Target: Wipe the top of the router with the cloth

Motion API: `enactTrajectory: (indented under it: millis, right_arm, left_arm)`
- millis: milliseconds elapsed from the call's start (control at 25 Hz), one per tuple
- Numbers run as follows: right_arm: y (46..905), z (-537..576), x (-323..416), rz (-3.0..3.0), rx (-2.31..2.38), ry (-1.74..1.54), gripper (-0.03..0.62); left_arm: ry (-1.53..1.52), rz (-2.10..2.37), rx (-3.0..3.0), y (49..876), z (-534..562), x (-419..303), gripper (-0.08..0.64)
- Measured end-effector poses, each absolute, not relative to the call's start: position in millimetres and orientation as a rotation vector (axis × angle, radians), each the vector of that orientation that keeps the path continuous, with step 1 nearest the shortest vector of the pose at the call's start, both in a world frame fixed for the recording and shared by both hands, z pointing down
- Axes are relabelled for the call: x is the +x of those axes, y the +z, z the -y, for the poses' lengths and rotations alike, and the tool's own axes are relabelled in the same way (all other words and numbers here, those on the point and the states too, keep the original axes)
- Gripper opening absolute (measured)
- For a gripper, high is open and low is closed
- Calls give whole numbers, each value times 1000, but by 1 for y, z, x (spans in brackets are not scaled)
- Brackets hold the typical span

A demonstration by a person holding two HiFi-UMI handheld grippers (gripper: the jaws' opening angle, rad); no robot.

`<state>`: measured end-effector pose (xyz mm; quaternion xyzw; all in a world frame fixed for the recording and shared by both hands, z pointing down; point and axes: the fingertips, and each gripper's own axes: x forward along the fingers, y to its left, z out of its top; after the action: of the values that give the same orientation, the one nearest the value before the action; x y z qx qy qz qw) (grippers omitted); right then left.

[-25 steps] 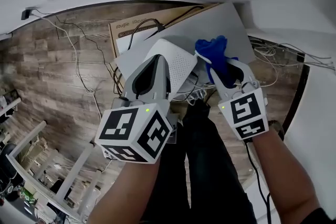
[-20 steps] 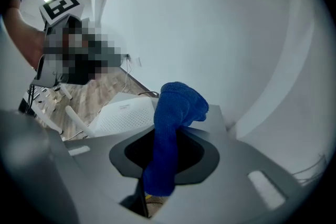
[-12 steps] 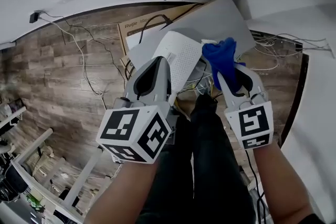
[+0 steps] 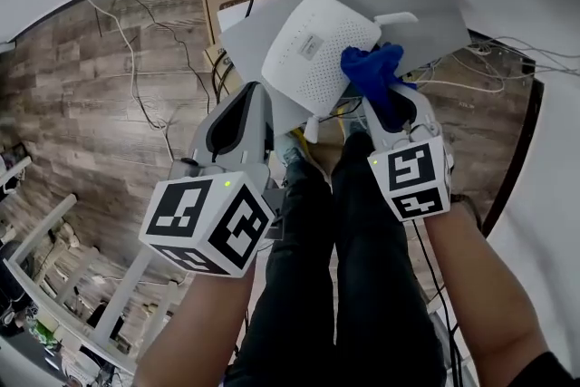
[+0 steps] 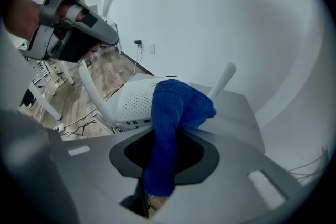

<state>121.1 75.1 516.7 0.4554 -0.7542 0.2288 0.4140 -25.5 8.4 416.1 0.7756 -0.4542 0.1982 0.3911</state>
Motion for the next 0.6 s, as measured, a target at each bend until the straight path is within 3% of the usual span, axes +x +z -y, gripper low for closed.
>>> enactTrajectory:
  millis: [600]
  right_arm:
    - [507,-113,55,1982,905,591,114]
  left_arm:
    - [411,1231,1934,405,-19,-71,0]
